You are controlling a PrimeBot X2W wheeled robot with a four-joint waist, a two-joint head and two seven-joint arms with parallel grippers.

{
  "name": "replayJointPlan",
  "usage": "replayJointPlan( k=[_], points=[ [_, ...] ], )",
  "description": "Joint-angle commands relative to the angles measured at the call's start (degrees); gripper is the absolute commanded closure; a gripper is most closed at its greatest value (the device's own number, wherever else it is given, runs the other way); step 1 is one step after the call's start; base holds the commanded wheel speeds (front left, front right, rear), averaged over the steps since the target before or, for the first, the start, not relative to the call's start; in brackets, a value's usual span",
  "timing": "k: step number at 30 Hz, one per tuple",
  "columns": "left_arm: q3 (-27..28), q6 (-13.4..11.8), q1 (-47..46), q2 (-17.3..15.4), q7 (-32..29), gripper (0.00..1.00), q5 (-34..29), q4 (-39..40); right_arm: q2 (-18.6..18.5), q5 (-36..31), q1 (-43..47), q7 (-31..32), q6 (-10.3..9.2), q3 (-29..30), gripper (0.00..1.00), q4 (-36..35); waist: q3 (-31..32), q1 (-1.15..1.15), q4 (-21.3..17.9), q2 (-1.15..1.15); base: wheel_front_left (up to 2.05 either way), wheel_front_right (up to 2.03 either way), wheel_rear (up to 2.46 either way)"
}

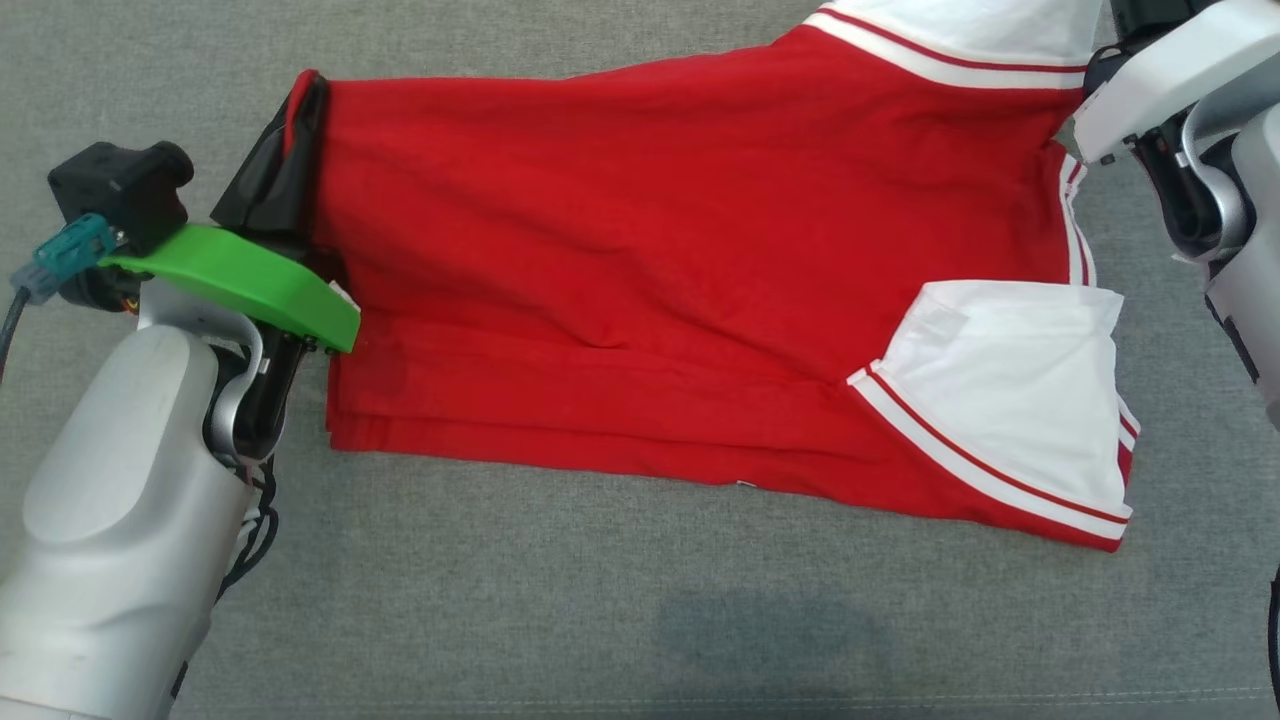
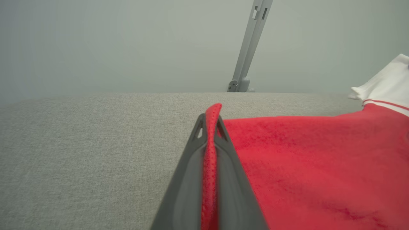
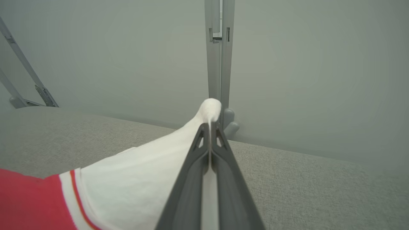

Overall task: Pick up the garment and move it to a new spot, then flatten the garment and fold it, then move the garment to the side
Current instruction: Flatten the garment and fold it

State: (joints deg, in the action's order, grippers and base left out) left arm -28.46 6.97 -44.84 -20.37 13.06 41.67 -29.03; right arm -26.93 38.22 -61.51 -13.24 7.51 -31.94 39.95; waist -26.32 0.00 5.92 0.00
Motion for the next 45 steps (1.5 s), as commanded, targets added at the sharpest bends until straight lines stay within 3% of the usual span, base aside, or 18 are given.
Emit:
replayJointPlan(
  k=[1,9,17,23,24,26,27,28,29,35,39,45],
  points=[
    [0.2,-0.3,1.0,-0.5,-0.2,1.0,0.4,0.3,-0.4,0.1,0.9,-0.4,-0.04,-0.1,1.0,-0.7,1.0,0.0,-1.4,0.0,0.0,0.0,0.0],
    [2.0,-1.5,8.4,-2.7,-0.3,1.0,3.7,7.5,-0.9,0.5,14.4,-1.8,-0.04,3.0,1.0,-17.3,1.6,0.0,-4.0,0.0,0.0,0.0,0.0],
    [5.4,-4.6,19.3,-5.7,0.5,1.0,6.9,14.1,1.5,1.7,39.6,-1.9,-0.03,11.6,1.0,-35.9,1.9,0.0,-6.5,0.0,0.0,0.0,0.0],
    [6.6,-5.5,23.7,-6.9,0.5,1.0,8.1,16.2,4.4,1.0,50.8,-1.5,-0.03,15.7,1.0,-40.9,1.8,0.0,-7.0,0.0,0.0,0.0,0.0],
    [6.4,-5.7,24.2,-7.0,0.4,0.97,8.0,16.1,4.8,0.5,51.9,-1.2,-0.02,16.0,1.0,-40.9,1.8,0.0,-7.0,0.0,0.0,0.0,0.0],
    [6.2,-6.0,24.9,-6.9,0.3,0.67,8.0,15.5,5.6,-0.5,53.4,-0.6,-0.03,16.1,1.0,-40.2,1.8,0.0,-7.1,0.0,0.0,0.0,0.0],
    [6.1,-6.4,25.0,-7.0,0.5,0.09,7.3,14.9,6.1,-1.3,53.9,-0.5,-0.03,16.1,0.61,-39.7,1.8,0.0,-7.2,0.0,0.0,0.0,0.0],
    [6.0,-6.7,25.3,-7.0,0.7,0.0,6.8,14.5,6.5,-2.4,54.4,-0.3,-0.03,16.1,0.11,-39.0,1.8,0.0,-7.3,0.0,0.0,0.0,0.0],
    [6.0,-7.1,25.6,-6.5,0.8,0.0,6.4,14.2,7.1,-3.1,54.6,-0.4,-0.03,16.1,0.0,-38.6,1.9,0.0,-7.4,0.0,0.0,0.0,0.0],
    [7.9,-9.7,27.3,-4.6,2.1,0.0,1.7,14.6,10.1,-7.6,55.3,-1.2,-0.03,18.6,0.0,-37.7,2.7,0.0,-7.7,0.0,0.0,0.0,0.0],
    [14.9,-11.2,29.5,-0.9,2.1,0.0,-4.5,20.5,12.5,-11.8,55.3,-1.8,-0.03,22.4,0.0,-39.7,3.5,0.0,-7.8,0.0,0.0,0.0,0.0],
    [23.2,-9.2,32.8,5.2,2.1,0.0,-15.1,28.5,15.3,-17.5,54.6,-2.0,-0.02,27.4,0.0,-42.8,5.2,0.0,-7.5,0.0,0.0,0.0,0.0]
  ],
)
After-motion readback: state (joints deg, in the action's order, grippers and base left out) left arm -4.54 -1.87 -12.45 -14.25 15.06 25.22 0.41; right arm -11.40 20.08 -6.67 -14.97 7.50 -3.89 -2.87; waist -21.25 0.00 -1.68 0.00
